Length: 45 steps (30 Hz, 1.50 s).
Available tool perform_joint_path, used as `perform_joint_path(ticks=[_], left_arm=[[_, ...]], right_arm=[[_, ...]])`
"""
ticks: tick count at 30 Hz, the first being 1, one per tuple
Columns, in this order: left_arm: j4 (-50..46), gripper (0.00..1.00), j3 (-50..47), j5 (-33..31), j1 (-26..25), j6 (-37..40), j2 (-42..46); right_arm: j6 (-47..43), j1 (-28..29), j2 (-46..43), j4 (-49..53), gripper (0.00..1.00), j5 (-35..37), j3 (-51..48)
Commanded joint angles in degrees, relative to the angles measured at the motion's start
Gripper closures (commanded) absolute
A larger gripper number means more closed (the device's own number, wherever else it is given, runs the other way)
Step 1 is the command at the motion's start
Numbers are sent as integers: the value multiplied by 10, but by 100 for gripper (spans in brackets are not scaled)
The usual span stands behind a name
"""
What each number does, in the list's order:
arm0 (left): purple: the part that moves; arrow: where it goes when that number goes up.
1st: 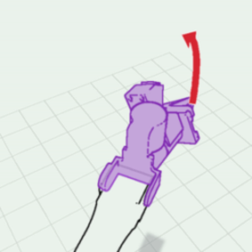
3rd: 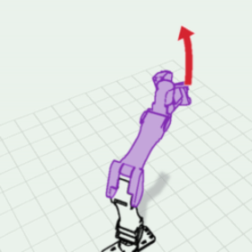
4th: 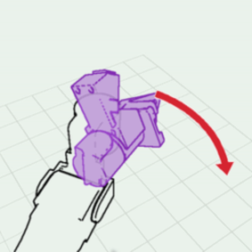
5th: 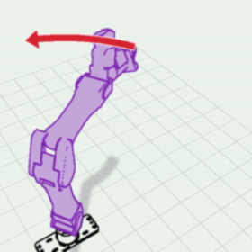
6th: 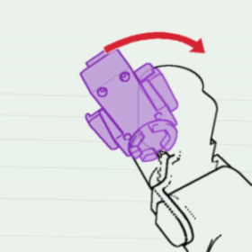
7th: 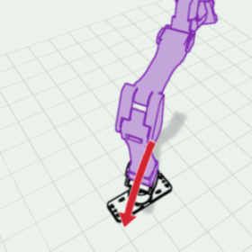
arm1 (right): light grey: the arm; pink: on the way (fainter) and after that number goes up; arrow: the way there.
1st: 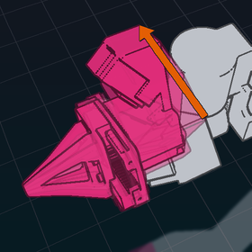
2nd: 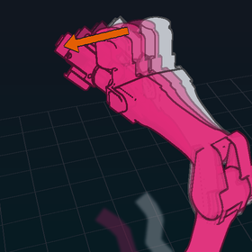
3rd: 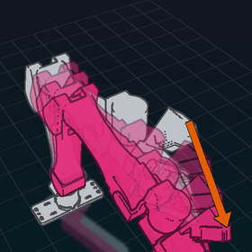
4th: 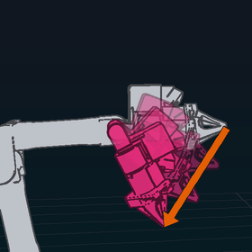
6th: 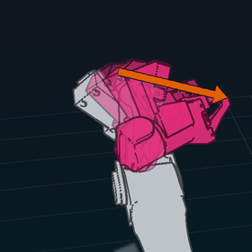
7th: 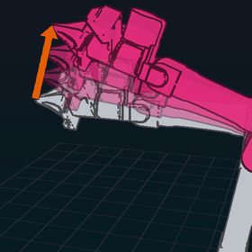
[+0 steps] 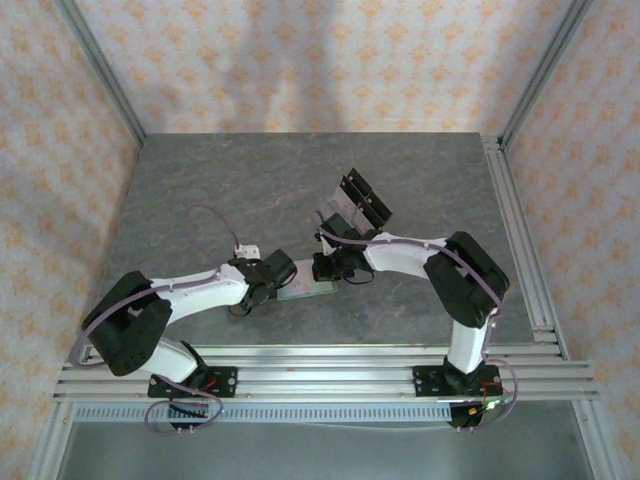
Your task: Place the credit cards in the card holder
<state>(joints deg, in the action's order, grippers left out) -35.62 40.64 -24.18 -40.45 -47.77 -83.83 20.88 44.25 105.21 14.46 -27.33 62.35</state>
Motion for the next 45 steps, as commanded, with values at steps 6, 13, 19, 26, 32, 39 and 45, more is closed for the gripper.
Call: perform_joint_path(ticks=[6, 13, 19, 26, 32, 39, 45], left_arm=[[16, 0, -5, -1, 5, -10, -24], [27, 0, -2, 3, 5, -8, -37], [33, 0, -4, 5, 5, -6, -39], [47, 0, -5, 16, 5, -1, -34], [52, 0, -4, 21, 5, 2, -34], [45, 0, 5, 21, 5, 2, -33], [-2, 0, 16, -7, 5, -12, -4]], right_arm=[[-12, 9, 24, 29, 96, 16, 37], [-9, 17, 42, 31, 97, 8, 52], [2, 21, 46, 19, 97, -4, 58], [17, 27, 65, 2, 97, -23, 72], [22, 39, 74, 2, 97, -28, 92], [13, 43, 70, 17, 96, -25, 104], [-8, 30, 16, 40, 87, 27, 78]])
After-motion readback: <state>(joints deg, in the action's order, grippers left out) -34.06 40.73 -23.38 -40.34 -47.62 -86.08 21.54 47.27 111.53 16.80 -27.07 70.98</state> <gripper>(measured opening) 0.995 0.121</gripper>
